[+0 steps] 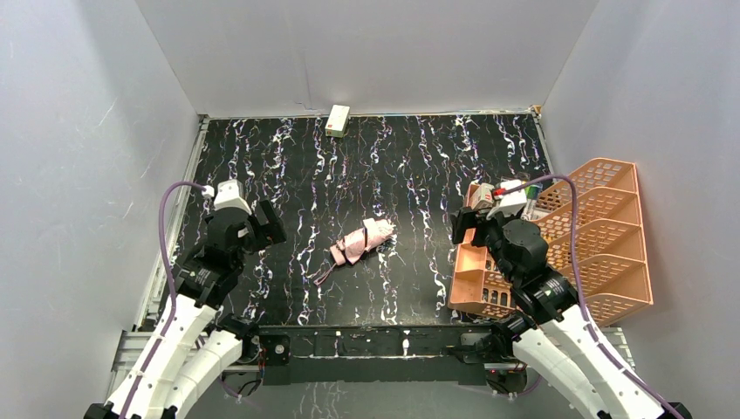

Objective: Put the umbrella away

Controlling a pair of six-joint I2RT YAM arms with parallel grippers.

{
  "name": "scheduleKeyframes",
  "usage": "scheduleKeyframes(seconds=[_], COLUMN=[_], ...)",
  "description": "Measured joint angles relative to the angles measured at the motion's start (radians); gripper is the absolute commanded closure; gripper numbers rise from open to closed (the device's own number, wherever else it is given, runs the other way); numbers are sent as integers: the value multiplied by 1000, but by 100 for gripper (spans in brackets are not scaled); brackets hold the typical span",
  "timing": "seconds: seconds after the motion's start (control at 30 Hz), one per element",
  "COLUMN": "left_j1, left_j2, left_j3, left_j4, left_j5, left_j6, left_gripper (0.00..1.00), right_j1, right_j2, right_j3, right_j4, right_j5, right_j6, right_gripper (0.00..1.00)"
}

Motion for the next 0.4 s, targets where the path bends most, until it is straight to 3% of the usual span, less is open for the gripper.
scheduleKeyframes(seconds=[0.4], left_j1=[0], left_j2=[-25], left_j3=[0], left_j4=[-1], left_j5=[-5], left_j6=[1], left_gripper=[2], right_j1=[0], right_j2=[-78], right_j3=[-71], right_j4=[-3], right_j5=[138], right_j6=[119], right_gripper=[1])
